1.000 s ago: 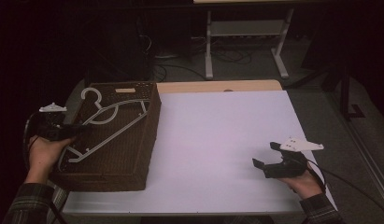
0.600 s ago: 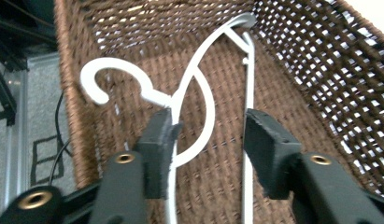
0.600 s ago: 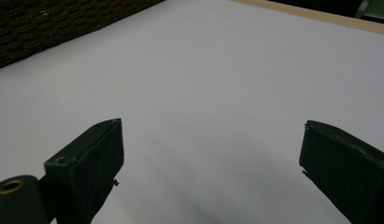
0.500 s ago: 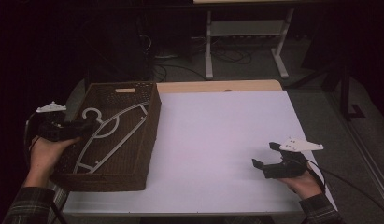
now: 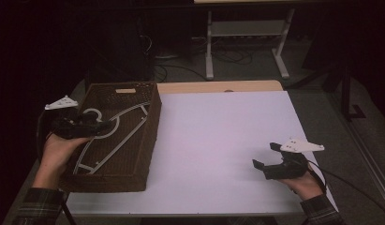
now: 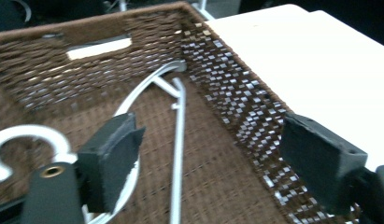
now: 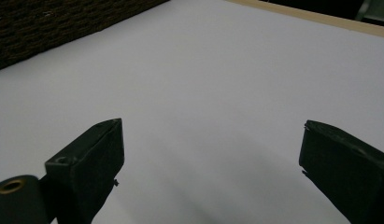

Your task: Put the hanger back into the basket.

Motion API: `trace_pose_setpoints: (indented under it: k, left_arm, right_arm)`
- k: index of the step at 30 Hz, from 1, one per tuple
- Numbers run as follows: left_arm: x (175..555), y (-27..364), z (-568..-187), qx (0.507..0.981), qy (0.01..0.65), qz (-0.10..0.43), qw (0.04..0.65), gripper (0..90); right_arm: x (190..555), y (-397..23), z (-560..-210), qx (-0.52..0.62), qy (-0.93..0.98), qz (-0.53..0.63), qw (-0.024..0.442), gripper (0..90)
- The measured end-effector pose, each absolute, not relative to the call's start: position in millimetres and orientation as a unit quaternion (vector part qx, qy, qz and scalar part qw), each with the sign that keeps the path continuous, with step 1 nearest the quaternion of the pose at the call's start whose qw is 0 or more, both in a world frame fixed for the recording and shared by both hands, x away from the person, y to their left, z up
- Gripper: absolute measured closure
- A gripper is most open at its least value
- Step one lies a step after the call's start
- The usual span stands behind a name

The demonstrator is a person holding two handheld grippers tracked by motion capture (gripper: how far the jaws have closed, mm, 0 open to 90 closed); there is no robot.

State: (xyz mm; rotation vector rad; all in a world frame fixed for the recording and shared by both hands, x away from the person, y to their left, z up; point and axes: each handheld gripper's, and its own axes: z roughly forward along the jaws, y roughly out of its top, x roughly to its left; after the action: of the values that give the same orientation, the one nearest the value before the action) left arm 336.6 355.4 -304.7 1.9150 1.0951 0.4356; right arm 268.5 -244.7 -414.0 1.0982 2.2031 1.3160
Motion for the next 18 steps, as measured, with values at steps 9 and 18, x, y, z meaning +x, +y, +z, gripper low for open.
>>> trace_pose_setpoints:
  k: [9, 18]
  left_arm:
    - [332, 307, -296, 0.788, 0.386, 0.164, 0.451, 13.5]
    - [332, 259, -305, 0.799, 0.350, 0.145, 0.466, 9.6]
  right_arm:
    - [268, -245, -413, 0.386, 0.777, 0.465, 0.176, 6.1]
    - [267, -244, -412, 0.383, 0.778, 0.466, 0.178, 6.1]
